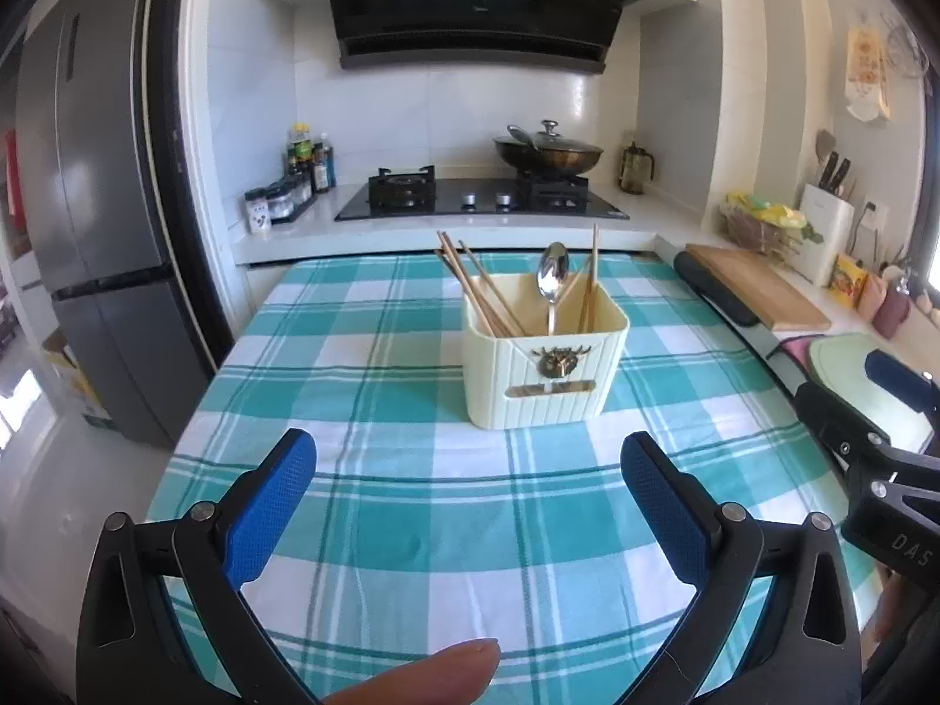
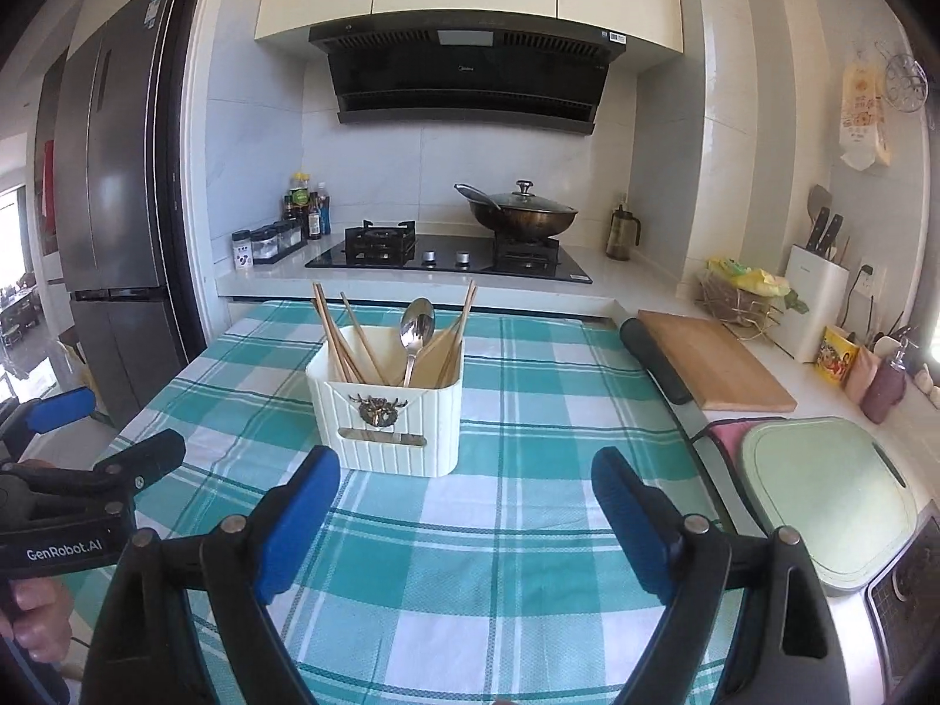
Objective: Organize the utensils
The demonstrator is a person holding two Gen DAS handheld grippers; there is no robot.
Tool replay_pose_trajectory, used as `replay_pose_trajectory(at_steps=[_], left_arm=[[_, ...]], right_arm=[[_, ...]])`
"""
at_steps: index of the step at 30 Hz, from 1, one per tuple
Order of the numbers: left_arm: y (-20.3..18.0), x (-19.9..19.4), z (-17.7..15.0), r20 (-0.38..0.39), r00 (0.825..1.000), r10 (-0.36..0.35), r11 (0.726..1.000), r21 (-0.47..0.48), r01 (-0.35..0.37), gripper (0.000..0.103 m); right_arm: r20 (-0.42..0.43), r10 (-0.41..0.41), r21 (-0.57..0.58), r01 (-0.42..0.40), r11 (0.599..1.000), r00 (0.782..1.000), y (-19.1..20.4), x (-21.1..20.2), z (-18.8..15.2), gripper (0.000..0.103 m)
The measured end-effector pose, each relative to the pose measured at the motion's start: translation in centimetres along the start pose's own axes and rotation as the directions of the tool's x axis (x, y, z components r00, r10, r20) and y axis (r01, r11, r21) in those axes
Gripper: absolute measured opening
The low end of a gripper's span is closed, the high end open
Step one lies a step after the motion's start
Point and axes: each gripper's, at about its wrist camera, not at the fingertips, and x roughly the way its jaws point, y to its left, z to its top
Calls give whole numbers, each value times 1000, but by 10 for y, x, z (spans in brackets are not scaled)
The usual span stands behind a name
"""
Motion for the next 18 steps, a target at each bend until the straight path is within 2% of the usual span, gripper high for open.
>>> replay_pose_trajectory(at_steps=[9, 18], left_arm=[[3, -22, 3, 2, 1000, 3, 1000, 9, -3, 103], [4, -29, 5, 2, 1000, 29, 1000, 9, -29, 103]], right_arm=[[12, 34, 18, -35, 999, 999, 10, -16, 6, 89], [9, 58, 24, -58, 998, 998, 12, -24, 6, 89]])
